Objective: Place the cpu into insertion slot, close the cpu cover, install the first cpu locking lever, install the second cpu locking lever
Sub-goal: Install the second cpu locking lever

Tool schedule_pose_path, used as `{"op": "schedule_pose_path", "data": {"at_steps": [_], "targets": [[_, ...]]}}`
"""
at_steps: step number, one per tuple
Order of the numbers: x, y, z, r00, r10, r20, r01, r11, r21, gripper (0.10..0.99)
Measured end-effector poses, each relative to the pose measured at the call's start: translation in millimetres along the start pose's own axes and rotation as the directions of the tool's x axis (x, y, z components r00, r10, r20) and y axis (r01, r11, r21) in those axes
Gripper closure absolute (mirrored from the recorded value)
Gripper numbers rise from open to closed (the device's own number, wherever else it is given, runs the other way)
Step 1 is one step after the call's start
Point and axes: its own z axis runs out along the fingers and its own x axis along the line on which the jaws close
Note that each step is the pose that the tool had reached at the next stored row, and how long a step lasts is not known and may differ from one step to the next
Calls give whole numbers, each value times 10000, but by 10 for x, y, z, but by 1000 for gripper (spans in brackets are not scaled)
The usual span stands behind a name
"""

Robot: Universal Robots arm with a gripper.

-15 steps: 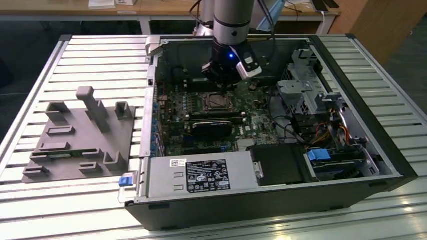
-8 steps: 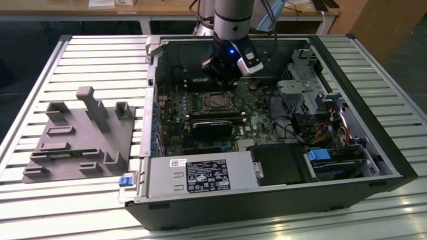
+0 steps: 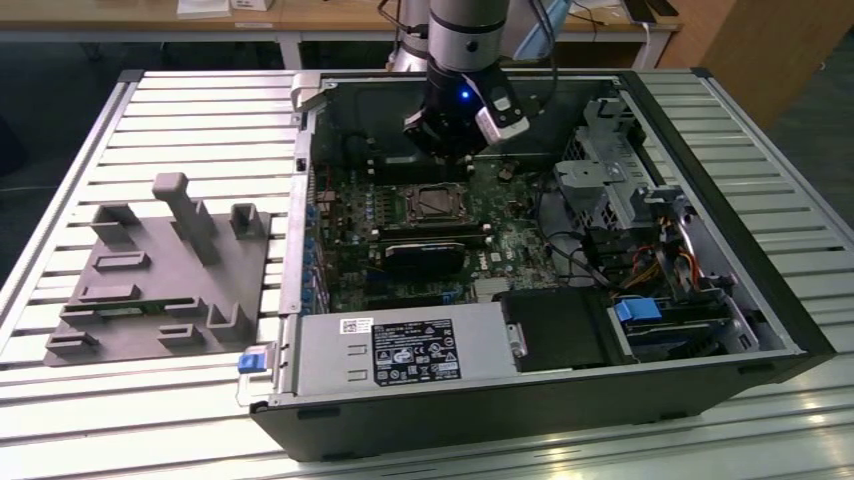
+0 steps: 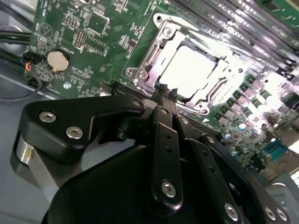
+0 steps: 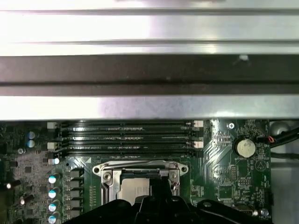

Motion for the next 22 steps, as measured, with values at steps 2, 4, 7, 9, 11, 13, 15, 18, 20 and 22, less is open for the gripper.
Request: {"op": "schedule_pose_path", "data": {"at_steps": [2,4,7,9,11,13,15,18,20,22], "targets": [[7,-49,-2,10000,0,0,0,10000,-1,980],[10,-110,-6,10000,0,0,0,10000,0,980],[10,-198,-10,10000,0,0,0,10000,1,980],[8,-260,-12,10000,1,1,-1,10000,-5,980],[6,-327,-14,10000,0,0,0,10000,-15,980],[2,-461,-16,10000,5,-47,-6,9998,-223,980],[1,-486,-13,10000,7,-90,-11,9992,-399,980],[1,-503,1,10000,8,-98,-12,9990,-437,980],[3,-519,8,9999,8,-100,-12,9990,-436,980],[4,-547,15,10000,7,-99,-11,9990,-437,980]]}}
